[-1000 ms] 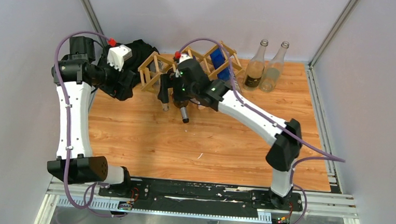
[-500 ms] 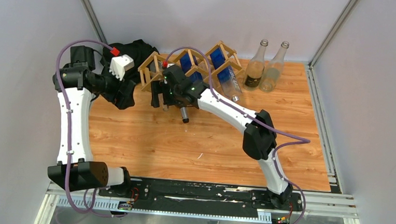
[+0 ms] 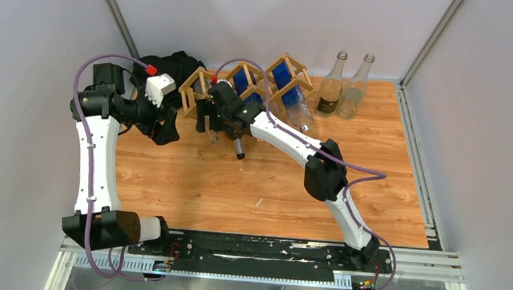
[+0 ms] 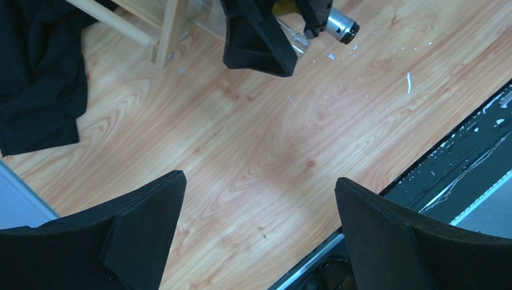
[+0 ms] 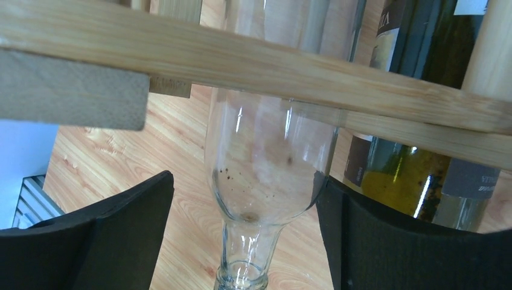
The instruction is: Take the wine bottle off the wine rack
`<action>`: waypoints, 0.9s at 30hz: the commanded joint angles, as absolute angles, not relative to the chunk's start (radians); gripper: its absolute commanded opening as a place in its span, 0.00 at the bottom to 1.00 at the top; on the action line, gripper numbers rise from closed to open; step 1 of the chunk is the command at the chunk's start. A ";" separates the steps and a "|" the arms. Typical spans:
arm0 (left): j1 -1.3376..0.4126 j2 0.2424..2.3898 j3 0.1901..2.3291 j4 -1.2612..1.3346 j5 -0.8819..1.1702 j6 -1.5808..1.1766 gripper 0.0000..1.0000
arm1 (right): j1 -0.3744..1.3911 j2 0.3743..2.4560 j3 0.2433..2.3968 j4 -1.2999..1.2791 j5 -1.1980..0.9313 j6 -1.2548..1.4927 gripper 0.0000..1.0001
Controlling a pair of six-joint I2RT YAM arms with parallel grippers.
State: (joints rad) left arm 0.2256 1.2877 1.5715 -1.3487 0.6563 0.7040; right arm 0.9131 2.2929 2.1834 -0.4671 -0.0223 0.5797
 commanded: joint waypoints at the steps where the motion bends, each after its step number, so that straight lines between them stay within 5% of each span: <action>1: 0.231 1.244 1.583 -1.356 0.714 0.712 1.00 | 0.907 2.299 2.165 -0.434 0.037 0.594 0.87; 10: 0.231 1.239 1.603 -1.356 0.747 0.699 0.99 | 0.909 2.297 2.128 -0.377 0.016 0.613 0.64; 22: 0.230 1.238 1.599 -1.356 0.775 0.687 0.95 | 0.974 2.277 2.134 -0.332 -0.042 0.600 0.00; 27: 0.231 1.232 1.590 -1.356 0.772 0.688 0.94 | 0.983 2.278 2.155 -0.330 -0.075 0.608 0.00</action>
State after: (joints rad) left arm 0.2260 1.2461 1.5784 -1.3491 0.7517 0.6956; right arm 0.9237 2.2887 2.1193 -0.3515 0.0151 0.6067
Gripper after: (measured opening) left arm 0.946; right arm 0.632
